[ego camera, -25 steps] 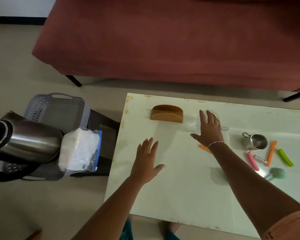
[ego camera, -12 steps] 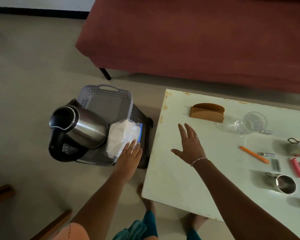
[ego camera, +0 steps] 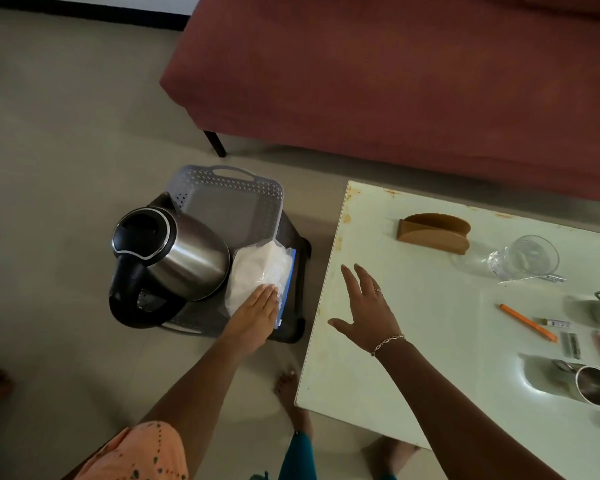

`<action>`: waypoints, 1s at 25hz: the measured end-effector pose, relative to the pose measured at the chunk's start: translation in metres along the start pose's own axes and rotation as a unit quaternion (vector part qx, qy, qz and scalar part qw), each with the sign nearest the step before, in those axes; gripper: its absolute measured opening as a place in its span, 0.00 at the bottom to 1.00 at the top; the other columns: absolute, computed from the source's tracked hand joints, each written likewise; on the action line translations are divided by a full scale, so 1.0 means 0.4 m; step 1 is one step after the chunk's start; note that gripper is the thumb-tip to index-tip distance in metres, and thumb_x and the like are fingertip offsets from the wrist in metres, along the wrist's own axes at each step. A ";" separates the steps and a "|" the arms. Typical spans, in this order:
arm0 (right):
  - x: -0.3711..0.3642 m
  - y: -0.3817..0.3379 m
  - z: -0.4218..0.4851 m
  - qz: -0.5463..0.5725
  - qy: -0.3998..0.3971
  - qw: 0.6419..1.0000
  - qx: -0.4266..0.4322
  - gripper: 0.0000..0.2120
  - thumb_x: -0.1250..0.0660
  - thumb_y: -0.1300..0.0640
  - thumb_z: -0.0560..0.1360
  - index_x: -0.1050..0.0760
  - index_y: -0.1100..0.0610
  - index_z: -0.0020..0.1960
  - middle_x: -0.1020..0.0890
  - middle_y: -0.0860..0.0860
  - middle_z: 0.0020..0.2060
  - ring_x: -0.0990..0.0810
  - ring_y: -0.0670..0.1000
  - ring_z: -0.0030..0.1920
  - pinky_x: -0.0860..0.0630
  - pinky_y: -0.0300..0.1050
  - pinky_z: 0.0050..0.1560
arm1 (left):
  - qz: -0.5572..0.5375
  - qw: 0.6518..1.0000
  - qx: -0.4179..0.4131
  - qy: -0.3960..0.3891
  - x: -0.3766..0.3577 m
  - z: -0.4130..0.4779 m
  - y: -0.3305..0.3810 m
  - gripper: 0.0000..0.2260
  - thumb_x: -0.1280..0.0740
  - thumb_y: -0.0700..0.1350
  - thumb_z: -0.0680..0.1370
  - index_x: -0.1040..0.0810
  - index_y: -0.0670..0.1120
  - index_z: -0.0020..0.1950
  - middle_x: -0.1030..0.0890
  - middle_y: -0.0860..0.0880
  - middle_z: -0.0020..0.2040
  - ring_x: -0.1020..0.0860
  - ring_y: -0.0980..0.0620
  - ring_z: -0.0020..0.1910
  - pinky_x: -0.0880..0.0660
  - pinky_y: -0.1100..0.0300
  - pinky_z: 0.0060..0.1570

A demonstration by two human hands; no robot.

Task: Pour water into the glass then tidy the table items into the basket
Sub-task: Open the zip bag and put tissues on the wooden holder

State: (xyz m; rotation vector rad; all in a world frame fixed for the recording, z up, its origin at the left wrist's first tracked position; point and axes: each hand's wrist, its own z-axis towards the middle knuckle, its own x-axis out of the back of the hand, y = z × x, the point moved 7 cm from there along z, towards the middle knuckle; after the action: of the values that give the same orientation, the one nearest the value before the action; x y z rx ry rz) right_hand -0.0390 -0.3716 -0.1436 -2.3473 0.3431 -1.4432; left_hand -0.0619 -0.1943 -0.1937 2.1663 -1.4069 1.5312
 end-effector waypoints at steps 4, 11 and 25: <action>0.003 -0.013 -0.003 -0.004 0.007 1.000 0.006 0.44 0.32 0.43 0.70 0.56 0.52 0.75 0.51 0.55 0.76 0.48 0.58 0.75 0.41 0.52 0.71 | -0.002 0.999 -0.030 -0.027 -0.015 -0.002 -0.003 0.20 0.50 0.40 0.81 0.46 0.31 0.71 0.48 0.32 0.74 0.52 0.35 0.73 0.62 0.45 0.71; 0.023 -0.040 -0.024 0.018 0.010 0.999 0.038 0.42 0.31 0.46 0.71 0.54 0.52 0.74 0.49 0.53 0.76 0.48 0.56 0.75 0.42 0.50 0.72 | -0.191 0.957 0.108 0.191 0.151 -0.050 -0.118 0.24 0.22 0.40 0.61 0.20 0.41 0.56 0.18 0.43 0.56 0.21 0.45 0.57 0.24 0.45 0.55; 0.531 -0.164 -0.266 0.173 0.320 0.905 0.220 0.05 0.33 0.67 0.69 0.19 0.62 0.43 0.15 0.59 0.43 0.17 0.62 0.46 0.22 0.47 0.46 | -0.663 0.649 0.201 0.315 0.552 -0.217 -0.208 0.12 0.38 0.40 0.78 0.24 0.46 0.61 0.21 0.58 0.53 0.23 0.60 0.54 0.31 0.79 0.51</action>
State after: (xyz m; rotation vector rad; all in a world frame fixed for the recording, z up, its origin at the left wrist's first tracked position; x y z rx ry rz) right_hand -0.0377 -0.4135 0.0992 -1.3377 0.5048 -1.8350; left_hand -0.0479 -0.2310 0.0547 1.6058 0.7582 1.5407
